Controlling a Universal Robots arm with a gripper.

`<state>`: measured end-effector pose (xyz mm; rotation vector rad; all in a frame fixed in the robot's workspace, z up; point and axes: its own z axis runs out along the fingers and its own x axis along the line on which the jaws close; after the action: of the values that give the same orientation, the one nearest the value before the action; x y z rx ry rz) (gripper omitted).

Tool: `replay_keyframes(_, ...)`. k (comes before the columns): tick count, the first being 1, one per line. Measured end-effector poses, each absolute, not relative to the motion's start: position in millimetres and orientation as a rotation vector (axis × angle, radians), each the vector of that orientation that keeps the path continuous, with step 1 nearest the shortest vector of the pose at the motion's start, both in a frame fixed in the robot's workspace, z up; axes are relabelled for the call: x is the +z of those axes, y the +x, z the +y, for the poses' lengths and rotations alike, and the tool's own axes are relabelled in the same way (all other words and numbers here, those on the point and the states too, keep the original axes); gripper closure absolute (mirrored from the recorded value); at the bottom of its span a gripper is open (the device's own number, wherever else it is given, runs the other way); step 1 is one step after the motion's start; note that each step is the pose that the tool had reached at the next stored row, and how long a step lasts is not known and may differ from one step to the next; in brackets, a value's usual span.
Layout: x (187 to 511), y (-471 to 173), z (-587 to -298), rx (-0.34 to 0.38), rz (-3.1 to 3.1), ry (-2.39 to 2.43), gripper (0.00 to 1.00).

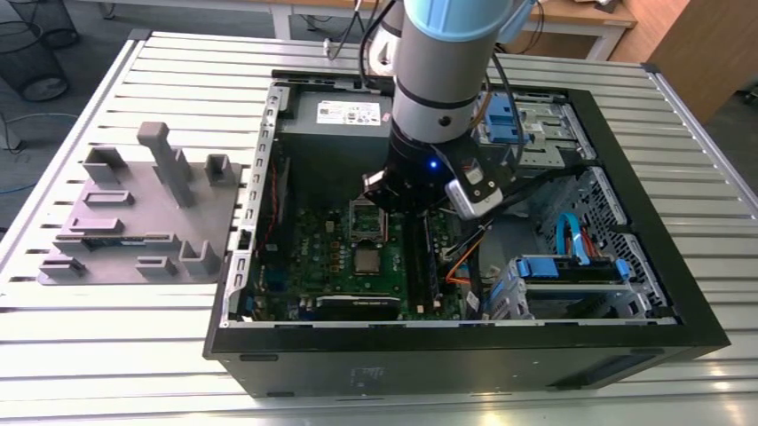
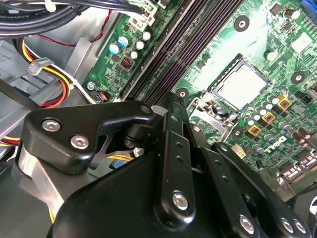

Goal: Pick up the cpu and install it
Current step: 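Close the cpu cover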

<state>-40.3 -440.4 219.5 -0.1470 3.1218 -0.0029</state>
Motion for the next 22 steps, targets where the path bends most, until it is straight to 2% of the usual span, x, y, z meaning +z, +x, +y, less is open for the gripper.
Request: replay_keyframes(22,219.3,-40.3,-437.9,-0.003,3.122,-0.147,0.89)
